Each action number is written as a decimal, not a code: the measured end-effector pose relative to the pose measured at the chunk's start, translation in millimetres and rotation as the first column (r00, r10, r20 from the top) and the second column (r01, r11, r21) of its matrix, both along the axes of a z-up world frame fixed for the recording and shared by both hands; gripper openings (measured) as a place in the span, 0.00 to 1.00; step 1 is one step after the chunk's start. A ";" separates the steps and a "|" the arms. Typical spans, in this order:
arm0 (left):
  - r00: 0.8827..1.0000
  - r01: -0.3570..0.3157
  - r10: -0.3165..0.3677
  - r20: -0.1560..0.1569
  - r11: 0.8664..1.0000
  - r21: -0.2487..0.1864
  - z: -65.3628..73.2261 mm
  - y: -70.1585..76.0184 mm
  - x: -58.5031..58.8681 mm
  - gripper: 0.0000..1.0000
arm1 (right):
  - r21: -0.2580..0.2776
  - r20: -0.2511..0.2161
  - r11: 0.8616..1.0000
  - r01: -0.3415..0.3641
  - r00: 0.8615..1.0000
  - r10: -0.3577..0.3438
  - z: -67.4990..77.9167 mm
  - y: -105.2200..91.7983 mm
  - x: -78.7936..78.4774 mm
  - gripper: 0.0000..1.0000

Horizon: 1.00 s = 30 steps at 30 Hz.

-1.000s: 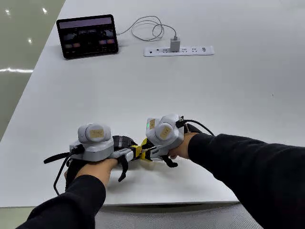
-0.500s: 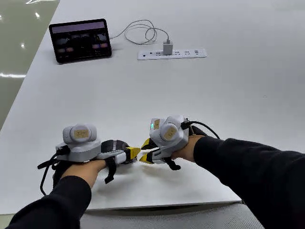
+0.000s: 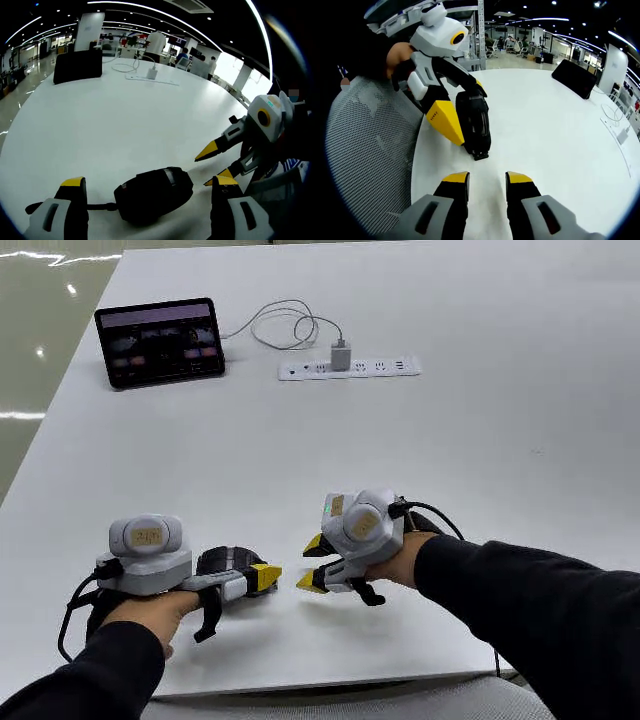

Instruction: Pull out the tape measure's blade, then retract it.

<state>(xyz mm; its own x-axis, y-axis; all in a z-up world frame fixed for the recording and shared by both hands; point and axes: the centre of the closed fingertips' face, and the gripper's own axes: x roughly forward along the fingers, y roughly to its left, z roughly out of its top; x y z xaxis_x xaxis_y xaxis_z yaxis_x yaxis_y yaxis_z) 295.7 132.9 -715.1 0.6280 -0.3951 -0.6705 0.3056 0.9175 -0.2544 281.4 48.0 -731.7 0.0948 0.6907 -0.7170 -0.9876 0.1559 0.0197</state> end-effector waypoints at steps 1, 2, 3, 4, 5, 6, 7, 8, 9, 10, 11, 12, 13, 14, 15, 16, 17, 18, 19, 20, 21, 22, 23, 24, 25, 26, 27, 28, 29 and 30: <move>0.999 0.035 -0.035 0.020 0.999 0.010 2.7 -2.6 0.4 1.00 | 0.001 0.003 1.000 0.001 1.000 -0.001 1.4 -1.3 -0.2 0.26; 0.993 0.103 -0.104 0.064 0.995 0.005 9.5 -12.0 0.8 1.00 | 0.004 0.006 1.000 0.003 1.000 -0.003 3.5 -2.8 -0.2 0.27; 0.987 0.135 -0.136 0.089 0.991 0.016 13.5 -16.0 0.8 1.00 | 0.006 0.007 1.000 0.004 1.000 -0.004 5.3 -4.2 -0.4 0.28; 0.981 0.174 -0.176 0.085 0.984 0.027 13.7 -19.6 -1.4 1.00 | 0.012 0.009 1.000 0.009 1.000 -0.009 8.1 -6.0 -0.5 0.29; 0.977 0.196 -0.196 0.082 0.981 0.009 14.5 -24.1 -2.8 1.00 | 0.014 0.010 1.000 0.014 1.000 -0.014 8.7 -7.4 0.1 0.30; 0.979 0.202 -0.201 0.012 0.978 -0.043 10.3 -28.8 -11.7 1.00 | 0.016 0.012 1.000 0.021 1.000 -0.021 9.7 -9.1 0.7 0.31; 0.979 0.204 -0.205 -0.006 0.978 -0.040 7.6 -25.9 -12.5 1.00 | 0.020 0.012 0.999 0.031 0.999 -0.031 12.4 -11.4 1.0 0.32; 0.978 0.208 -0.207 0.008 0.978 -0.032 8.2 -24.1 -10.5 1.00 | 0.023 0.012 0.999 0.036 0.999 -0.036 14.1 -12.9 0.8 0.32; 0.974 0.227 -0.226 0.022 0.973 -0.031 10.0 -23.8 -11.5 1.00 | 0.026 0.015 0.999 0.044 0.999 -0.044 15.2 -15.4 1.0 0.33; 0.973 0.231 -0.231 0.022 0.973 -0.026 10.0 -22.6 -12.8 1.00 | 0.029 0.017 0.998 0.048 0.999 -0.049 16.4 -17.1 0.8 0.33; 0.971 0.239 -0.238 0.029 0.971 -0.016 10.9 -20.9 -13.1 1.00 | 0.031 0.018 0.998 0.050 0.999 -0.051 18.4 -19.3 0.2 0.35; 0.967 0.251 -0.250 0.042 0.968 -0.016 13.0 -20.3 -13.0 1.00 | 0.040 0.023 0.998 0.058 0.998 -0.059 22.1 -22.1 0.4 0.35; 0.967 0.253 -0.252 0.045 0.967 -0.020 14.4 -19.8 -13.0 1.00 | 0.049 0.024 0.997 0.065 0.997 -0.067 25.1 -24.0 0.5 0.36; 0.965 0.261 -0.259 0.039 0.965 -0.026 12.8 -17.9 -12.2 1.00 | 0.061 0.019 0.995 0.078 0.997 -0.079 29.2 -27.1 0.4 0.37; 0.964 0.263 -0.262 0.038 0.965 -0.022 12.4 -16.1 -11.9 1.00 | 0.067 0.018 0.994 0.086 0.996 -0.087 31.5 -29.6 0.6 0.38; 0.963 0.266 -0.265 0.049 0.964 -0.010 13.7 -13.7 -11.3 1.00 | 0.072 0.021 0.993 0.093 0.995 -0.095 33.7 -32.2 1.0 0.39; 0.963 0.266 -0.265 0.056 0.964 -0.012 15.9 -11.6 -11.1 1.00 | 0.079 0.023 0.991 0.103 0.994 -0.105 36.7 -36.4 1.3 0.39; 0.962 0.267 -0.266 0.056 0.964 -0.015 16.9 -10.4 -11.4 1.00 | 0.084 0.021 0.990 0.111 0.993 -0.113 38.3 -39.1 1.3 0.40; 0.962 0.269 -0.268 0.059 0.963 -0.014 19.5 -8.6 -12.1 1.00 | 0.088 0.016 0.989 0.120 0.992 -0.122 40.5 -43.8 0.7 0.40; 0.959 0.277 -0.275 0.066 0.961 -0.016 22.3 -9.2 -13.3 1.00 | 0.089 0.011 0.988 0.128 0.992 -0.130 41.5 -46.9 0.3 0.41; 0.955 0.289 -0.287 0.070 0.957 -0.018 25.0 -9.8 -14.8 1.00 | 0.091 0.006 0.986 0.140 0.990 -0.141 42.7 -50.7 -0.2 0.43; 0.952 0.298 -0.297 0.075 0.955 -0.005 27.9 -8.5 -16.2 1.00 | 0.090 0.001 0.984 0.156 0.988 -0.157 44.1 -56.6 -1.1 0.44; 0.949 0.307 -0.306 0.081 0.952 0.005 29.9 -7.6 -17.3 1.00 | 0.091 -0.001 0.982 0.163 0.987 -0.163 45.2 -60.7 -1.9 0.46; 0.943 0.322 -0.321 0.092 0.947 0.007 33.5 -7.5 -19.3 1.00 | 0.091 0.001 0.981 0.171 0.985 -0.172 46.3 -67.1 -3.2 0.46; 0.940 0.328 -0.328 0.097 0.945 0.008 35.7 -6.9 -20.6 1.00 | 0.090 0.003 0.980 0.178 0.984 -0.179 46.0 -71.7 -3.5 0.46; 0.935 0.338 -0.337 0.111 0.941 0.010 38.4 -6.7 -21.3 1.00 | 0.089 0.006 0.979 0.185 0.982 -0.186 45.7 -77.2 -3.6 0.46; 0.933 0.340 -0.340 0.119 0.940 0.014 40.6 -4.6 -21.9 1.00 | 0.083 0.009 0.976 0.202 0.979 -0.203 45.3 -85.3 -3.4 0.46; 0.933 0.340 -0.339 0.120 0.940 0.016 41.2 -2.9 -22.6 1.00 | 0.081 0.010 0.972 0.220 0.975 -0.221 45.4 -91.6 -2.5 0.46; 0.931 0.344 -0.343 0.121 0.939 0.019 42.3 -0.7 -24.4 1.00 | 0.089 0.008 0.964 0.249 0.968 -0.251 46.5 -100.0 -0.7 0.47; 0.929 0.344 -0.344 0.136 0.939 0.025 44.5 1.1 -24.4 1.00 | 0.094 0.004 0.959 0.267 0.963 -0.268 47.3 -105.4 -0.3 0.47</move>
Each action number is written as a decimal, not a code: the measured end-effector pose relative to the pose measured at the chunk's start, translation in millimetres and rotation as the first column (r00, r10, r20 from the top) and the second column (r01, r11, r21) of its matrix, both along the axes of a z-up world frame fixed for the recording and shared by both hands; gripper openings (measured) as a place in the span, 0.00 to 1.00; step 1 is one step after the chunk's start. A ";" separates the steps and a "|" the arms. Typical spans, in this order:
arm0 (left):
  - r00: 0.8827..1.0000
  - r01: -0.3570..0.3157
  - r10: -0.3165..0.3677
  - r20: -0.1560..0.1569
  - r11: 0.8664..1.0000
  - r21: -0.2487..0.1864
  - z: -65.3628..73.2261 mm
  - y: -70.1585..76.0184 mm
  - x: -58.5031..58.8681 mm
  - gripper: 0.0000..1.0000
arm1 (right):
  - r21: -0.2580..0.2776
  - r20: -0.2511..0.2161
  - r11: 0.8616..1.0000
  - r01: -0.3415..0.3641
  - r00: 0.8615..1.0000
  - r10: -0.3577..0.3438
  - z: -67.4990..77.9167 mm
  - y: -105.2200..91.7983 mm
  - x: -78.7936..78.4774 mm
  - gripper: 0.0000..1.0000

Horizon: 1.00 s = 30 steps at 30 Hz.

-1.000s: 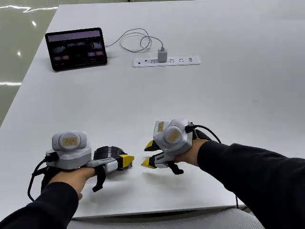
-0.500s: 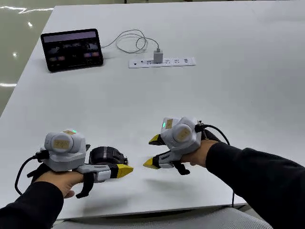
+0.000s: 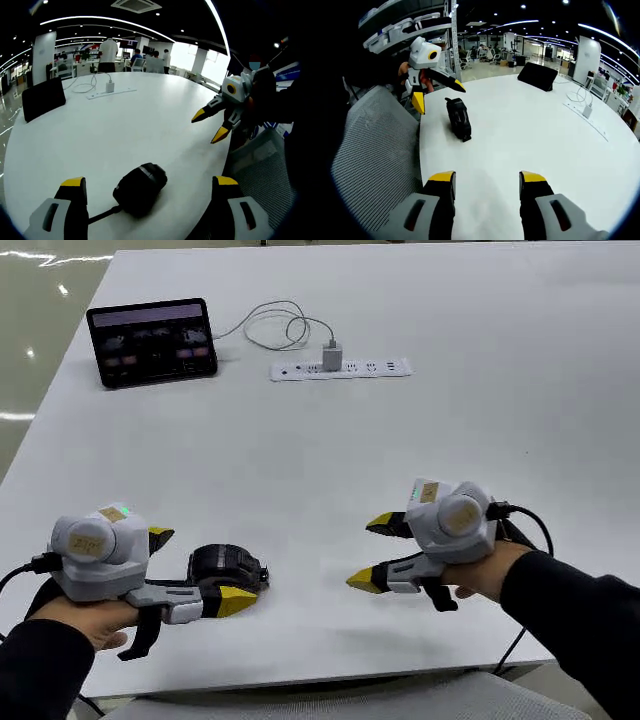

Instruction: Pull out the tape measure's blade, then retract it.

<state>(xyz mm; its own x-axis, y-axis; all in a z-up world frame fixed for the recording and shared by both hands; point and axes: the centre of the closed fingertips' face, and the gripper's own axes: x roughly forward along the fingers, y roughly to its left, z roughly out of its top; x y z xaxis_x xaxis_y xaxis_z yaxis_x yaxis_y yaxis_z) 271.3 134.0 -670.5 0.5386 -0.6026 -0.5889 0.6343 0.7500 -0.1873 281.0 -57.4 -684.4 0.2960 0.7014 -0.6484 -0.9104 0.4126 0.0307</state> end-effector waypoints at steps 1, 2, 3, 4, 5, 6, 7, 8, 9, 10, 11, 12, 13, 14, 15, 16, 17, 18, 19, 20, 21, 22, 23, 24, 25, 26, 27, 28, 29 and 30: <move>1.000 0.000 0.000 0.003 1.000 -0.002 1.2 1.6 -1.1 1.00 | 0.002 -0.001 1.000 0.011 1.000 -0.011 0.7 -5.3 -0.4 0.47; 1.000 0.001 -0.001 0.011 1.000 -0.011 4.4 3.2 -2.3 1.00 | 0.001 0.003 1.000 0.023 1.000 -0.023 1.5 -13.0 -1.2 0.47; 1.000 -0.003 0.003 0.018 1.000 -0.018 6.5 4.5 -2.3 1.00 | -0.001 0.004 0.999 0.034 0.999 -0.034 1.8 -18.2 -1.7 0.48; 1.000 -0.004 0.004 0.015 1.000 -0.018 7.1 7.2 -3.7 1.00 | 0.003 0.002 0.999 0.052 0.999 -0.052 2.8 -25.8 -2.7 0.48; 1.000 -0.007 0.007 0.014 1.000 -0.011 6.9 9.9 -4.2 1.00 | 0.014 -0.003 0.998 0.068 0.998 -0.068 4.3 -30.1 -3.5 0.49; 1.000 -0.012 0.012 0.021 1.000 -0.007 7.7 12.7 -4.3 1.00 | 0.025 -0.009 0.996 0.082 0.997 -0.082 5.5 -34.2 -4.7 0.50; 1.000 -0.013 0.013 0.023 1.000 -0.013 9.2 15.5 -5.6 1.00 | 0.027 -0.012 0.995 0.092 0.996 -0.092 6.7 -40.5 -6.9 0.52; 1.000 -0.013 0.014 0.022 1.000 -0.019 9.7 17.1 -6.6 1.00 | 0.024 -0.011 0.995 0.096 0.995 -0.095 7.0 -44.4 -8.6 0.53; 0.999 -0.019 0.020 0.029 1.000 -0.016 9.2 21.2 -7.0 1.00 | 0.018 -0.003 0.995 0.103 0.995 -0.103 7.2 -50.6 -10.7 0.53; 0.999 -0.021 0.022 0.027 1.000 -0.012 7.8 23.9 -7.9 1.00 | 0.015 0.000 0.994 0.108 0.994 -0.108 7.3 -54.2 -11.8 0.53; 1.000 -0.022 0.022 0.020 1.000 -0.009 6.3 26.4 -9.6 1.00 | 0.013 0.003 0.993 0.116 0.993 -0.116 7.5 -58.4 -12.6 0.53; 1.000 -0.024 0.024 0.017 1.000 -0.005 4.9 29.7 -12.0 1.00 | 0.010 0.011 0.992 0.126 0.992 -0.127 8.4 -64.2 -13.3 0.53; 1.000 -0.025 0.025 0.018 1.000 0.000 4.2 32.1 -13.2 1.00 | 0.010 0.012 0.991 0.132 0.991 -0.132 8.9 -67.6 -14.2 0.53; 1.000 -0.030 0.030 0.009 1.000 0.008 1.9 35.7 -15.8 1.00 | 0.010 0.009 0.990 0.141 0.990 -0.141 9.7 -72.8 -16.0 0.54; 0.999 -0.032 0.032 -0.008 0.999 0.025 -1.5 39.2 -18.9 1.00 | 0.009 0.008 0.989 0.147 0.989 -0.147 10.0 -76.5 -16.9 0.54; 1.000 -0.028 0.028 -0.004 0.999 0.038 -2.8 41.7 -20.2 1.00 | 0.009 0.011 0.988 0.153 0.988 -0.153 10.6 -80.6 -17.5 0.54; 0.999 -0.031 0.030 0.019 0.999 0.044 -1.3 44.9 -20.8 1.00 | 0.006 0.013 0.987 0.163 0.987 -0.163 11.6 -86.3 -18.7 0.54; 0.999 -0.033 0.032 0.024 0.999 0.041 -0.1 46.4 -22.0 1.00 | 0.005 0.014 0.985 0.170 0.985 -0.170 12.1 -90.3 -19.5 0.55; 0.999 -0.035 0.034 0.025 0.999 0.034 1.3 47.6 -23.0 1.00 | 0.002 0.013 0.984 0.176 0.984 -0.176 12.4 -93.9 -20.5 0.55; 0.999 -0.042 0.041 0.023 0.999 0.024 3.2 49.4 -24.0 1.00 | -0.004 0.014 0.983 0.186 0.983 -0.186 12.8 -99.3 -22.1 0.56; 0.999 -0.047 0.047 0.023 0.999 0.020 4.3 51.0 -24.6 1.00 | -0.007 0.016 0.982 0.191 0.982 -0.191 12.9 -102.9 -23.1 0.56; 0.998 -0.051 0.051 0.020 0.999 0.014 6.1 52.7 -25.9 1.00 | -0.012 0.016 0.980 0.198 0.980 -0.198 12.8 -108.2 -24.5 0.57; 0.999 -0.051 0.051 0.019 0.999 0.009 7.4 53.3 -27.1 1.00 | -0.013 0.015 0.979 0.203 0.979 -0.203 13.2 -110.9 -25.8 0.58; 0.998 -0.055 0.055 0.020 0.998 0.012 8.0 55.7 -27.5 1.00 | -0.014 0.014 0.978 0.210 0.978 -0.210 13.5 -114.9 -27.9 0.58; 0.998 -0.060 0.059 0.020 0.998 0.029 6.8 58.6 -27.3 1.00 | -0.015 0.015 0.976 0.218 0.976 -0.217 14.3 -116.3 -29.9 0.59; 0.998 -0.057 0.056 0.021 0.998 0.034 6.7 59.5 -28.0 1.00 | -0.017 0.015 0.975 0.224 0.975 -0.223 14.7 -118.4 -31.5 0.59; 0.998 -0.056 0.056 0.022 0.998 0.026 8.4 60.4 -28.9 1.00 | -0.013 0.016 0.973 0.231 0.973 -0.230 15.7 -121.0 -33.7 0.59; 0.998 -0.055 0.054 0.019 0.998 0.022 8.9 60.7 -29.7 1.00 | -0.009 0.012 0.972 0.237 0.972 -0.237 16.0 -122.5 -35.0 0.60; 0.998 -0.056 0.055 0.021 0.998 0.027 8.4 61.5 -29.6 1.00 | -0.005 0.007 0.969 0.247 0.969 -0.247 15.9 -125.0 -36.4 0.62; 0.998 -0.058 0.057 0.022 0.998 0.033 7.8 62.9 -29.5 1.00 | -0.006 0.002 0.968 0.251 0.968 -0.251 15.3 -126.5 -37.4 0.64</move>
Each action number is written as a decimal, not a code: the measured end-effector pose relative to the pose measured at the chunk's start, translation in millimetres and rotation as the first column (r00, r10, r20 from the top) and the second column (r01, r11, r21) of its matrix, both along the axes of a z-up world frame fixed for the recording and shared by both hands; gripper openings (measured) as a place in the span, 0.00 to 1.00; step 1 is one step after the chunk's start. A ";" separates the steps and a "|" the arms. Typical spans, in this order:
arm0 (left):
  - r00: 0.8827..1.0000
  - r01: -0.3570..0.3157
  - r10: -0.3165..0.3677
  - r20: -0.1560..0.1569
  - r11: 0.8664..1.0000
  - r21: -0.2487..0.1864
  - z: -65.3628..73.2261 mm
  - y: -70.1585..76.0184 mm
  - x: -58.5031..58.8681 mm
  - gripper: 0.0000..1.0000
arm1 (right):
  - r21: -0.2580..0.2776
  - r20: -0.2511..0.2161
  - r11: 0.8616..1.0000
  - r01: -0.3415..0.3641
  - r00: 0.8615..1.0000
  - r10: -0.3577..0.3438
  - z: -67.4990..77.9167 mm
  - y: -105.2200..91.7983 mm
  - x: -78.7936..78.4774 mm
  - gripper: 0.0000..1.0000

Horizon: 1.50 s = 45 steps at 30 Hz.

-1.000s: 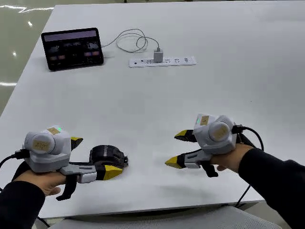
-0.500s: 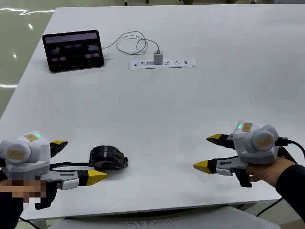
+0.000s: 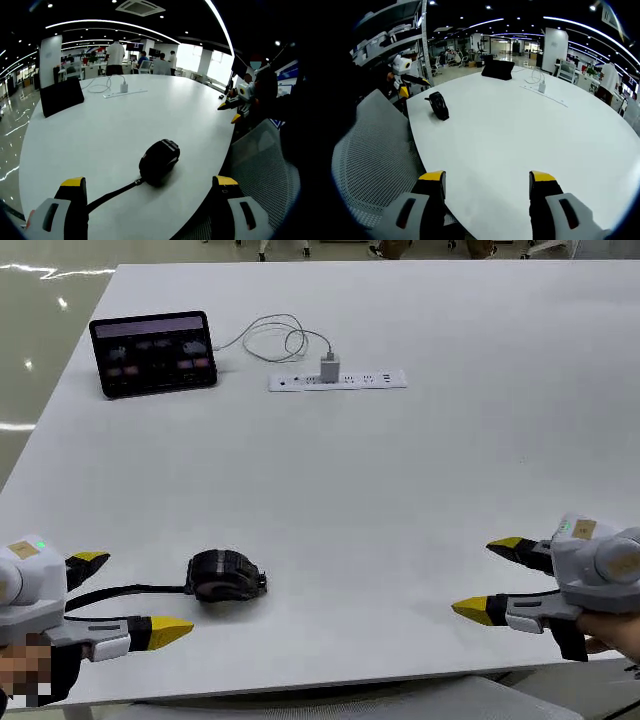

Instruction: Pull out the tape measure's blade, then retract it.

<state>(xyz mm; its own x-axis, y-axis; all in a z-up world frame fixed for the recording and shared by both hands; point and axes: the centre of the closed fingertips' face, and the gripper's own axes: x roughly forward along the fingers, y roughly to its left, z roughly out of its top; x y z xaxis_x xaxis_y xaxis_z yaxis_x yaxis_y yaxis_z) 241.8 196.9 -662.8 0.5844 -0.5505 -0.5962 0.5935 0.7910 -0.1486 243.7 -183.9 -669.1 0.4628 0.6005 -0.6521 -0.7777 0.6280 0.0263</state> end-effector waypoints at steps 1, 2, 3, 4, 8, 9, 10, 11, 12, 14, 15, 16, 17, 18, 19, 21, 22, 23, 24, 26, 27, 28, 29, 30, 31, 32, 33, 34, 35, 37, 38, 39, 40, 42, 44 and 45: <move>1.000 -0.001 0.001 -0.002 1.000 -0.001 -0.4 0.6 -0.4 1.00 | 0.000 -0.003 1.000 0.004 1.000 -0.004 -0.4 -1.7 -0.7 0.66; 1.000 0.000 0.000 -0.006 1.000 -0.004 -0.8 1.0 -1.6 1.00 | 0.000 -0.003 1.000 0.008 1.000 -0.008 -0.3 -3.4 -1.4 0.68; 1.000 -0.002 0.001 -0.010 1.000 -0.012 -0.2 0.4 -2.3 1.00 | 0.003 -0.006 1.000 0.010 1.000 -0.010 -0.6 -6.3 -1.9 0.70; 1.000 0.000 0.000 -0.012 1.000 -0.024 1.5 -0.1 -3.5 1.00 | 0.010 -0.013 1.000 0.009 1.000 -0.009 -0.4 -7.9 -3.4 0.73; 1.000 0.000 0.000 -0.013 1.000 -0.024 2.3 0.8 -4.5 1.00 | 0.014 -0.014 1.000 0.007 1.000 -0.007 1.4 -8.6 -5.5 0.84; 1.000 0.001 -0.001 -0.014 0.999 -0.033 3.1 0.0 -4.8 1.00 | 0.024 -0.020 1.000 0.009 1.000 -0.009 1.9 -9.5 -5.9 0.87; 1.000 0.003 -0.004 -0.019 0.999 -0.033 2.9 0.0 -5.5 1.00 | 0.028 -0.024 1.000 0.013 1.000 -0.012 2.0 -10.1 -6.1 0.90; 1.000 0.004 -0.005 -0.018 1.000 -0.030 2.8 0.1 -5.5 1.00 | 0.033 -0.026 0.999 0.017 1.000 -0.016 1.9 -10.8 -6.2 0.95; 1.000 0.009 -0.009 -0.014 1.000 -0.016 2.2 0.4 -5.7 1.00 | 0.051 -0.036 0.999 0.017 0.999 -0.015 2.4 -10.6 -7.4 0.99; 0.999 0.025 -0.025 -0.021 1.000 -0.011 1.6 -2.2 -8.6 1.00 | 0.070 -0.051 0.997 0.015 0.999 -0.011 3.7 -10.5 -9.9 1.00; 0.999 0.025 -0.026 -0.023 1.000 -0.014 1.7 -2.6 -8.9 1.00 | 0.068 -0.055 0.998 0.017 0.998 -0.013 3.9 -10.6 -11.0 1.00; 0.999 0.025 -0.026 -0.026 1.000 -0.014 1.4 -2.6 -9.2 1.00 | 0.065 -0.055 0.998 0.016 0.998 -0.012 4.1 -11.0 -11.8 1.00; 0.999 0.023 -0.023 -0.025 1.000 -0.014 1.6 -2.4 -9.1 1.00 | 0.060 -0.053 0.998 0.013 0.999 -0.010 3.4 -12.2 -11.8 1.00; 1.000 0.020 -0.020 -0.024 1.000 -0.014 1.9 -2.0 -9.0 1.00 | 0.056 -0.053 0.998 0.013 0.999 -0.011 3.0 -13.1 -11.6 1.00; 1.000 0.013 -0.013 -0.026 1.000 -0.023 3.0 -1.9 -8.8 1.00 | 0.055 -0.053 0.998 0.012 0.999 -0.009 2.6 -13.9 -11.4 1.00; 1.000 0.007 -0.008 -0.027 1.000 -0.030 4.0 -1.3 -8.7 1.00 | 0.052 -0.051 0.999 0.012 0.999 -0.009 2.2 -14.7 -11.1 1.00; 1.000 0.002 -0.003 -0.029 0.999 -0.034 4.1 -0.7 -8.6 1.00 | 0.051 -0.052 0.999 0.013 0.999 -0.010 1.9 -15.0 -11.1 1.00; 0.999 -0.001 0.000 -0.032 0.999 -0.032 3.6 0.1 -8.7 1.00 | 0.046 -0.052 0.999 0.013 0.999 -0.010 1.1 -15.6 -11.0 1.00; 0.999 -0.010 0.009 -0.039 1.000 -0.029 2.4 1.9 -8.6 1.00 | 0.040 -0.052 0.999 0.011 0.999 -0.009 0.3 -16.2 -10.9 1.00; 0.999 -0.015 0.013 -0.042 0.999 -0.033 2.4 2.7 -8.9 1.00 | 0.040 -0.051 0.999 0.012 0.999 -0.010 -0.1 -16.4 -10.3 1.00; 0.999 -0.018 0.016 -0.042 0.999 -0.034 2.5 2.8 -9.0 1.00 | 0.040 -0.052 0.999 0.013 0.999 -0.010 -0.4 -16.6 -10.0 1.00; 0.999 -0.018 0.017 -0.044 0.999 -0.033 2.0 3.0 -9.5 1.00 | 0.040 -0.051 0.999 0.013 0.999 -0.011 -0.5 -16.8 -9.6 1.00; 0.999 -0.019 0.017 -0.045 0.999 -0.030 1.4 3.4 -10.1 1.00 | 0.040 -0.053 0.999 0.014 0.999 -0.012 -1.1 -17.3 -9.1 1.00; 0.999 -0.020 0.019 -0.046 0.999 -0.028 0.9 3.7 -10.4 1.00 | 0.038 -0.057 0.999 0.013 0.998 -0.011 -1.9 -17.7 -9.2 1.00; 0.999 -0.019 0.018 -0.047 0.999 -0.025 0.3 3.9 -10.9 1.00 | 0.034 -0.058 0.999 0.013 0.998 -0.011 -2.6 -18.4 -9.0 1.00; 0.998 -0.016 0.014 -0.054 0.999 -0.027 -0.3 3.0 -12.6 1.00 | 0.029 -0.055 1.000 0.013 0.998 -0.011 -3.5 -19.5 -8.5 1.00; 0.998 -0.012 0.010 -0.061 0.999 -0.029 -0.9 2.1 -14.1 1.00 | 0.028 -0.056 1.000 0.013 0.998 -0.011 -3.8 -19.8 -8.6 1.00; 0.998 -0.007 0.006 -0.059 1.000 -0.023 -1.1 1.6 -15.0 1.00 | 0.027 -0.058 1.000 0.014 0.998 -0.012 -4.1 -20.3 -8.8 1.00; 0.998 -0.009 0.008 -0.055 1.000 -0.016 -1.1 2.4 -14.7 1.00 | 0.027 -0.058 1.000 0.014 0.998 -0.013 -4.5 -20.6 -8.4 1.00; 0.998 -0.012 0.011 -0.055 1.000 -0.021 -0.7 2.7 -14.8 1.00 | 0.025 -0.059 1.000 0.015 0.998 -0.013 -5.2 -20.8 -8.1 1.00; 0.998 -0.014 0.013 -0.055 1.000 -0.020 -1.0 3.4 -14.5 1.00 | 0.025 -0.059 1.000 0.016 0.998 -0.014 -5.3 -20.6 -8.0 1.00; 0.998 -0.015 0.014 -0.057 1.000 -0.018 -1.5 4.3 -14.4 1.00 | 0.025 -0.058 1.000 0.016 0.998 -0.014 -5.6 -20.7 -7.5 1.00; 0.998 -0.015 0.014 -0.057 1.000 -0.020 -1.7 4.4 -14.2 1.00 | 0.023 -0.056 1.000 0.018 0.998 -0.017 -5.9 -21.0 -6.7 1.00; 0.998 -0.015 0.013 -0.058 0.999 -0.029 -1.4 3.5 -14.1 1.00 | 0.029 -0.052 0.999 0.034 0.998 -0.033 -4.5 -21.4 -3.5 1.00; 0.998 -0.012 0.010 -0.059 1.000 -0.024 -1.4 3.4 -14.2 1.00 | 0.036 -0.054 0.999 0.038 0.998 -0.036 -3.4 -20.4 -2.3 1.00; 0.998 -0.011 0.010 -0.058 1.000 -0.022 -1.1 3.3 -14.1 1.00 | 0.034 -0.048 0.999 0.036 0.998 -0.034 -2.3 -19.7 -1.9 1.00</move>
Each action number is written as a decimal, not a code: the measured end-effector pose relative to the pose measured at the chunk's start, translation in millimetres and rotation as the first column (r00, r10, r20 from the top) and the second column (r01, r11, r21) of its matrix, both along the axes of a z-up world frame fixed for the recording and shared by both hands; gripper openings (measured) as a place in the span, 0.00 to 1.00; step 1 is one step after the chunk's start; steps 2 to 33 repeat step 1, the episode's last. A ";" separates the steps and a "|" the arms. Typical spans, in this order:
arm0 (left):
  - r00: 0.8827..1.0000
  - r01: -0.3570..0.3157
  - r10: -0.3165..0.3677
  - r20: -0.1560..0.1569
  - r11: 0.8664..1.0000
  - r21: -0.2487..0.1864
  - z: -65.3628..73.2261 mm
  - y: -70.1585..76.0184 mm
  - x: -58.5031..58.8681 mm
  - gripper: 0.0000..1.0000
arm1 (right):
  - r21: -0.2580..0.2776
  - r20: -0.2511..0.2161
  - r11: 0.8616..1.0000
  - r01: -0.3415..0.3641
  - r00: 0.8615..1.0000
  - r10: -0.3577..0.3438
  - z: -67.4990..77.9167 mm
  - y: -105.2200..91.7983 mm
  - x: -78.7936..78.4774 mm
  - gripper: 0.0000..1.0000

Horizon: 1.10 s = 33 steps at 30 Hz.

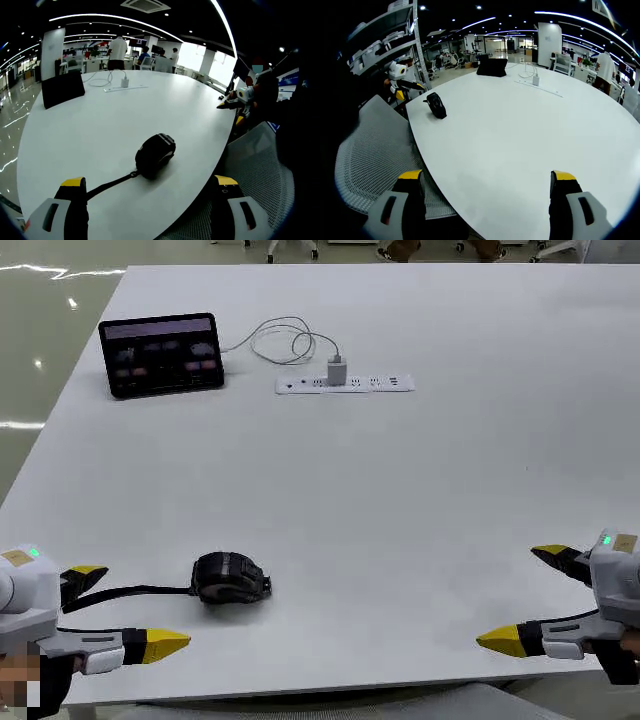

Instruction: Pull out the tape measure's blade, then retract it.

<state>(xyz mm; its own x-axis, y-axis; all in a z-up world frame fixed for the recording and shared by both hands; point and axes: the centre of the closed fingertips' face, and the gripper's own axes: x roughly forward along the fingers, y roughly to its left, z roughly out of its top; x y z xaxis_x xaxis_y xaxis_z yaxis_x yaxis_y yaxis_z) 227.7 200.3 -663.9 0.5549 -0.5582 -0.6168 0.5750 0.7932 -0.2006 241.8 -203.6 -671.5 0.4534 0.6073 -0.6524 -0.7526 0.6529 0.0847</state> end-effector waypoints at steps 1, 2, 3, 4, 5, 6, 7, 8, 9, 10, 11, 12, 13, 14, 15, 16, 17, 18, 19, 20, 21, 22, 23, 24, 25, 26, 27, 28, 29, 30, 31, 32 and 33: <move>1.000 0.001 -0.001 -0.001 1.000 -0.002 0.3 -0.4 -0.1 1.00 | -0.002 0.000 1.000 -0.002 1.000 0.002 0.3 0.2 0.2 1.00; 1.000 0.001 -0.001 -0.001 1.000 -0.002 0.3 -0.4 -0.1 1.00 | -0.002 0.000 1.000 -0.002 1.000 0.002 0.3 0.2 0.2 1.00; 1.000 0.001 -0.001 -0.001 1.000 -0.002 0.3 -0.4 -0.1 1.00 | -0.002 0.000 1.000 -0.002 1.000 0.002 0.3 0.2 0.2 1.00; 1.000 0.001 -0.001 -0.001 1.000 -0.002 0.3 -0.4 -0.1 1.00 | -0.002 0.000 1.000 -0.002 1.000 0.002 0.3 0.2 0.2 1.00; 1.000 0.001 -0.001 -0.001 1.000 -0.002 0.3 -0.4 -0.1 1.00 | -0.002 0.000 1.000 -0.002 1.000 0.002 0.3 0.2 0.2 1.00; 1.000 0.001 -0.001 -0.001 1.000 -0.002 0.3 -0.4 -0.1 1.00 | -0.002 0.000 1.000 -0.002 1.000 0.002 0.3 0.2 0.2 1.00; 1.000 0.001 -0.001 -0.001 1.000 -0.002 0.3 -0.4 -0.1 1.00 | -0.002 0.000 1.000 -0.002 1.000 0.002 0.3 0.2 0.2 1.00; 1.000 0.001 -0.001 -0.001 1.000 -0.002 0.3 -0.4 -0.1 1.00 | -0.002 0.000 1.000 -0.002 1.000 0.002 0.3 0.2 0.2 1.00; 1.000 0.001 -0.001 -0.001 1.000 -0.002 0.3 -0.4 -0.1 1.00 | -0.002 0.000 1.000 -0.002 1.000 0.002 0.3 0.2 0.2 1.00; 1.000 0.001 -0.001 -0.001 1.000 -0.002 0.3 -0.4 -0.1 1.00 | -0.002 0.000 1.000 -0.002 1.000 0.002 0.3 0.2 0.2 1.00; 1.000 0.001 -0.001 -0.001 1.000 -0.002 0.3 -0.4 -0.1 1.00 | -0.002 0.000 1.000 -0.002 1.000 0.002 0.3 0.2 0.2 1.00; 1.000 0.001 -0.001 -0.001 1.000 -0.002 0.3 -0.4 -0.1 1.00 | -0.002 0.000 1.000 -0.002 1.000 0.002 0.3 0.2 0.2 1.00; 1.000 0.001 -0.001 -0.001 1.000 -0.002 0.3 -0.4 -0.1 1.00 | -0.002 0.000 1.000 -0.002 1.000 0.002 0.3 0.2 0.2 1.00; 1.000 0.001 -0.001 -0.001 1.000 -0.002 0.3 -0.4 -0.1 1.00 | -0.002 0.000 1.000 -0.002 1.000 0.002 0.3 0.2 0.2 1.00; 1.000 0.001 -0.001 -0.001 1.000 -0.002 0.3 -0.4 -0.1 1.00 | -0.002 0.000 1.000 -0.002 1.000 0.002 0.3 0.2 0.2 1.00; 1.000 0.001 -0.001 -0.001 1.000 -0.002 0.3 -0.4 -0.1 1.00 | -0.002 0.000 1.000 -0.002 1.000 0.002 0.3 0.2 0.2 1.00; 1.000 0.001 -0.001 -0.001 1.000 -0.002 0.3 -0.4 -0.1 1.00 | -0.002 0.000 1.000 -0.002 1.000 0.002 0.3 0.2 0.2 1.00; 1.000 0.001 -0.001 -0.001 1.000 -0.002 0.3 -0.4 -0.1 1.00 | -0.002 0.000 1.000 -0.002 1.000 0.002 0.3 0.2 0.2 1.00; 1.000 0.001 -0.001 -0.001 1.000 -0.002 0.3 -0.4 -0.1 1.00 | -0.002 0.000 1.000 -0.002 1.000 0.002 0.3 0.2 0.2 1.00; 1.000 0.001 -0.001 -0.001 1.000 -0.002 0.3 -0.4 -0.1 1.00 | -0.002 0.000 1.000 -0.002 1.000 0.002 0.3 0.2 0.2 1.00; 1.000 0.001 -0.001 -0.001 1.000 -0.002 0.3 -0.4 -0.1 1.00 | -0.002 0.000 1.000 -0.002 1.000 0.002 0.3 0.2 0.2 1.00; 1.000 0.001 -0.001 -0.001 1.000 -0.002 0.3 -0.4 -0.1 1.00 | -0.002 0.000 1.000 -0.002 1.000 0.002 0.3 0.2 0.2 1.00; 1.000 0.001 -0.001 -0.001 1.000 -0.002 0.3 -0.4 -0.1 1.00 | -0.002 0.000 1.000 -0.002 1.000 0.002 0.3 0.2 0.2 1.00; 1.000 0.001 -0.001 -0.001 1.000 -0.002 0.3 -0.4 -0.1 1.00 | -0.002 0.000 1.000 -0.002 1.000 0.002 0.3 0.2 0.2 1.00; 1.000 0.001 -0.001 -0.001 1.000 -0.002 0.3 -0.4 -0.1 1.00 | -0.002 0.000 1.000 -0.002 1.000 0.002 0.3 0.2 0.2 1.00; 1.000 0.001 -0.001 -0.001 1.000 -0.002 0.3 -0.4 -0.1 1.00 | -0.002 0.000 1.000 -0.002 1.000 0.002 0.3 0.2 0.2 1.00; 1.000 0.001 -0.001 -0.001 1.000 -0.002 0.3 -0.4 -0.1 1.00 | -0.002 0.000 1.000 -0.002 1.000 0.002 0.3 0.2 0.2 1.00; 1.000 0.001 -0.001 -0.001 1.000 -0.002 0.3 -0.4 -0.1 1.00 | -0.002 0.000 1.000 -0.002 1.000 0.002 0.3 0.2 0.2 1.00; 1.000 0.001 -0.001 -0.001 1.000 -0.002 0.3 -0.4 -0.1 1.00 | -0.002 0.000 1.000 -0.002 1.000 0.002 0.3 0.2 0.2 1.00; 1.000 0.001 -0.001 -0.001 1.000 -0.002 0.3 -0.4 -0.1 1.00 | -0.002 0.000 1.000 -0.002 1.000 0.002 0.3 0.2 0.2 1.00; 1.000 0.001 -0.001 -0.001 1.000 -0.002 0.3 -0.4 -0.1 1.00 | -0.002 0.000 1.000 -0.002 1.000 0.002 0.3 0.2 0.2 1.00; 1.000 0.001 -0.001 -0.001 1.000 -0.002 0.3 -0.4 -0.1 1.00 | -0.002 0.000 1.000 -0.002 1.000 0.002 0.3 0.2 0.2 1.00; 1.000 0.001 -0.001 -0.001 1.000 -0.002 0.3 -0.4 -0.1 1.00 | -0.002 0.000 1.000 -0.002 1.000 0.002 0.3 0.2 0.2 1.00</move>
